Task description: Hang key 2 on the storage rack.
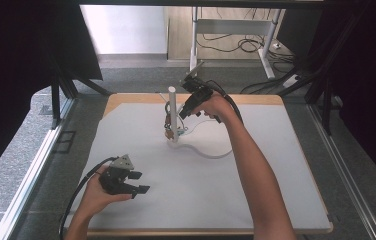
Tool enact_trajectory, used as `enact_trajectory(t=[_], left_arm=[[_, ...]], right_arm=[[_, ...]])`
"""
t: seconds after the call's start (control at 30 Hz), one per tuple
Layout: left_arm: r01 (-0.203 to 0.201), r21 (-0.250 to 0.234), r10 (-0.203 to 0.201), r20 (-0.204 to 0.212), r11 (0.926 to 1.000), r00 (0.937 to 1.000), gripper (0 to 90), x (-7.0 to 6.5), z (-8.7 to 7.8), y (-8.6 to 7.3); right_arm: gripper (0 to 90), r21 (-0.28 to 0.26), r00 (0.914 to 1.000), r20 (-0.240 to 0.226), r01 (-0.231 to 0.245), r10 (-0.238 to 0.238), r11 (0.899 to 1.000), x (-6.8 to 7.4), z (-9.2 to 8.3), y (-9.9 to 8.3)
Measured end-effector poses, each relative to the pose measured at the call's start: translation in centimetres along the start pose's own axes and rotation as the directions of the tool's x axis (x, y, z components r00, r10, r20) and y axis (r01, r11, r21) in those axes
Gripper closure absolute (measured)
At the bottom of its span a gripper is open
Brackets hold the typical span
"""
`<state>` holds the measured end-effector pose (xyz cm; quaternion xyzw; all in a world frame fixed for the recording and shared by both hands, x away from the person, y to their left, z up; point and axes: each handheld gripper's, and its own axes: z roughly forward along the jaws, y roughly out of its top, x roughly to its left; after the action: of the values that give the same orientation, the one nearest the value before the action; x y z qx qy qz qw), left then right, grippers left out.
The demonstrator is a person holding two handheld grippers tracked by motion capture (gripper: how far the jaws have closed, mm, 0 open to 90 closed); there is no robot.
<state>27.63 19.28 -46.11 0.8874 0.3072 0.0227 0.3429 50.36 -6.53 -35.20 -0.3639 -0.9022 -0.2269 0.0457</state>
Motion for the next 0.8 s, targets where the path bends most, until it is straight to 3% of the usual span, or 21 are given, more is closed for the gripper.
enact_trajectory(t=[0.47,0.5,0.57,0.73,0.8], left_arm=[[0.003,0.002,-0.003,-0.002,1.0,1.0,39.7,0.0,0.1,0.0],[0.008,-0.006,-0.009,-0.002,0.9999,1.0,39.7,-0.1,0.1,0.0],[0.011,-0.009,-0.011,-0.002,0.9999,0.9999,39.7,-0.1,0.1,0.0],[0.009,-0.006,-0.009,-0.006,0.9999,0.9999,39.7,-0.1,0.1,0.0],[0.01,-0.006,-0.01,-0.005,0.9999,0.9999,39.7,-0.2,0.1,0.0]], right_arm=[[54.6,-0.099,0.9997,0.024,0.005,-0.003,0.995,-0.4,-3.6,-4.0],[53.7,-0.127,0.9997,0.017,0.018,-0.016,0.992,-0.2,-4.4,-5.1],[53.4,-0.135,0.9996,0.02,0.021,-0.019,0.991,-0.1,-4.7,-5.4],[52.9,-0.187,0.9993,0.027,0.031,-0.027,0.982,0.2,-6.4,-8.3],[52.6,-0.217,0.9992,0.031,0.032,-0.026,0.976,0.1,-7.0,-10.3]])
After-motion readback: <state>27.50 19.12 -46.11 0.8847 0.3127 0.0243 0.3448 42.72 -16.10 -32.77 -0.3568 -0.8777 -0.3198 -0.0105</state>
